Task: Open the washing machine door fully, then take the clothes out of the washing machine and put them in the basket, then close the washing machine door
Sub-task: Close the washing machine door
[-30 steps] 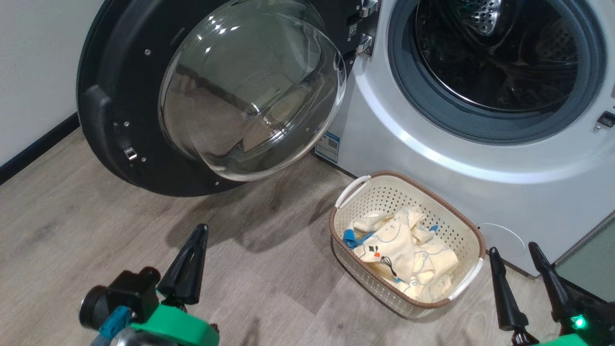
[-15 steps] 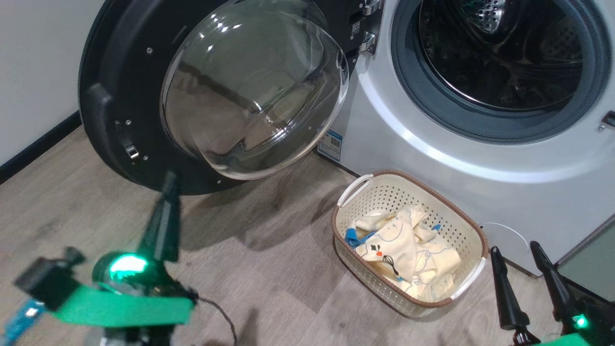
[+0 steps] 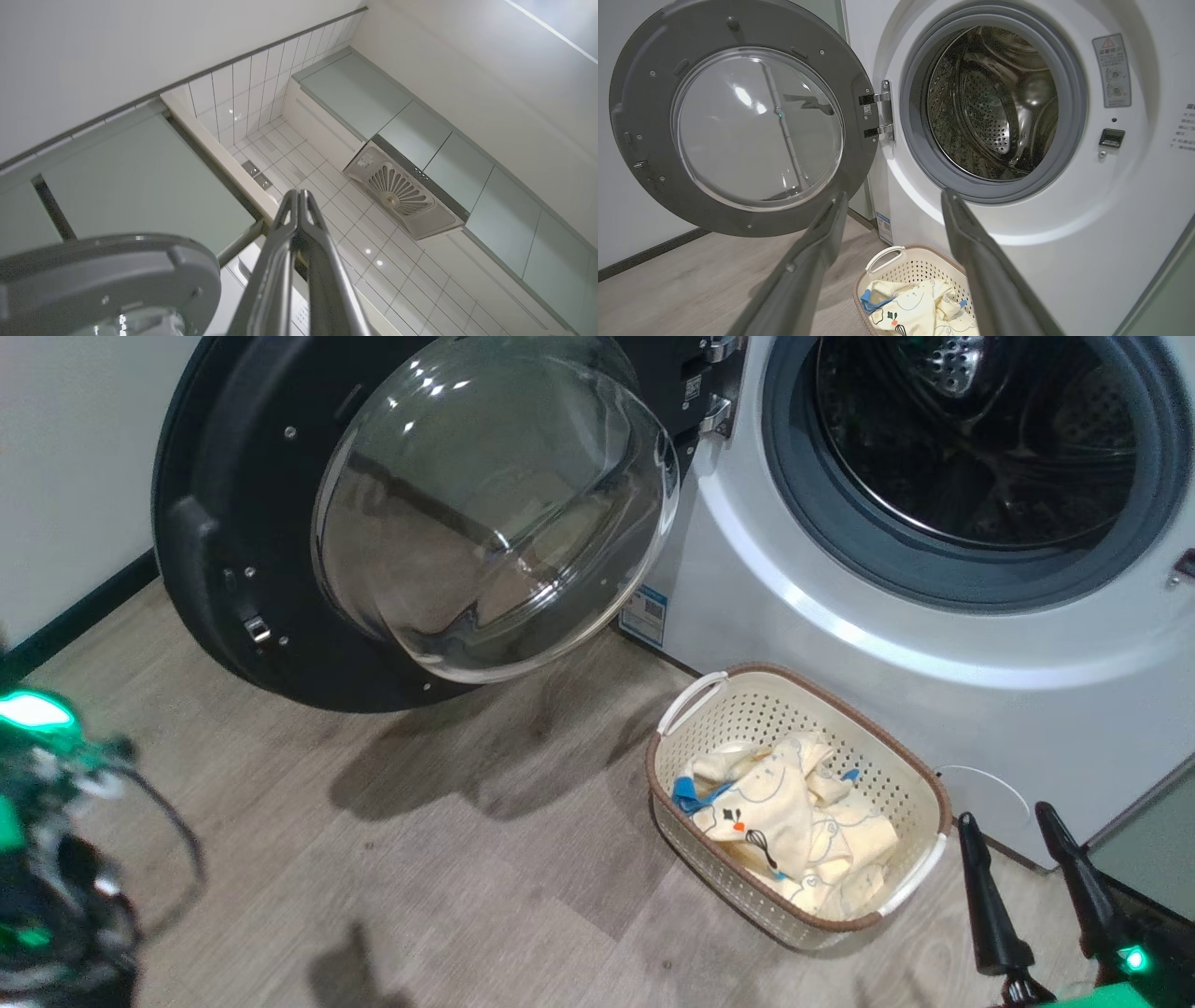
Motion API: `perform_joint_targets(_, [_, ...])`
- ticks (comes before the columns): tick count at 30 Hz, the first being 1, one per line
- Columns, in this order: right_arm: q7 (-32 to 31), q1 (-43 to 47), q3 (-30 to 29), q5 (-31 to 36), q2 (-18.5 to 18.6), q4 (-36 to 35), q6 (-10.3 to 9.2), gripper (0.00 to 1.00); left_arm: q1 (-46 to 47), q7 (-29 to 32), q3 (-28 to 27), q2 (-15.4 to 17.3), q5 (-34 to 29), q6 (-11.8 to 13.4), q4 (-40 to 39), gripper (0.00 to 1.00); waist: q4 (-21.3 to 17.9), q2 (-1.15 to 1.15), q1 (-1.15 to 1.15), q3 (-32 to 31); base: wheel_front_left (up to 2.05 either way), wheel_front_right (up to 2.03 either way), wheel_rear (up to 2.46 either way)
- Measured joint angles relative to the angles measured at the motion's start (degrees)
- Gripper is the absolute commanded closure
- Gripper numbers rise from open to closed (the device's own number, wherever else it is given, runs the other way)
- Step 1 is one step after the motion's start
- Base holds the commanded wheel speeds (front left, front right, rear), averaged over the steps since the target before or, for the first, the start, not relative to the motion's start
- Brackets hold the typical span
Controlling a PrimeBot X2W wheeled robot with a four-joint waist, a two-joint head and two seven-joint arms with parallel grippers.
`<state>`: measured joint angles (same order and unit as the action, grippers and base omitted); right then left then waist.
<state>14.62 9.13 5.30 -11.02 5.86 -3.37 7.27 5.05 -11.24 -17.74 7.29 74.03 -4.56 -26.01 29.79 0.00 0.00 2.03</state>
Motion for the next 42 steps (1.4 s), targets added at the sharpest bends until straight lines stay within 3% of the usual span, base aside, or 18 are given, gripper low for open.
perform_joint_targets(5, [0.0, 0.0, 0.0, 0.0, 0.5, -0.1, 0.00, 0.00, 6.6, 2.6, -4.9, 5.3, 4.8, 1.8, 5.7, 1.00, 0.1, 0.00, 0.00, 0.7, 0.00, 0.00, 0.00])
perform_joint_targets(11, [0.0, 0.0, 0.0, 0.0, 1.0, -0.6, 0.00, 0.00, 15.4, 7.5, -7.6, 12.2, 10.2, 4.4, 20.6, 1.00, -0.2, 0.00, 0.00, 1.4, 0.00, 0.00, 0.00])
perform_joint_targets(20, [0.0, -0.2, 0.3, 0.0, 1.8, -0.6, 0.00, 0.00, 24.1, 18.4, -6.1, 20.6, 15.0, 5.8, 43.9, 1.00, -2.7, 0.00, 0.00, 3.0, 0.00, 0.00, 0.00])
perform_joint_targets(28, [0.0, -0.7, 0.5, -0.1, 3.2, -0.7, 0.00, 0.00, 28.7, 25.3, -3.2, 24.0, 16.3, 5.7, 55.5, 1.00, -4.5, 0.00, 0.00, 4.9, 0.00, 0.00, 0.00])
perform_joint_targets(42, [0.0, -2.8, 0.7, -0.1, 4.8, -1.0, 0.00, 0.00, 34.4, 26.9, 0.6, 24.7, 14.5, 3.2, 66.0, 1.00, -6.4, 0.00, 0.01, 8.1, 0.00, 0.00, 0.00])
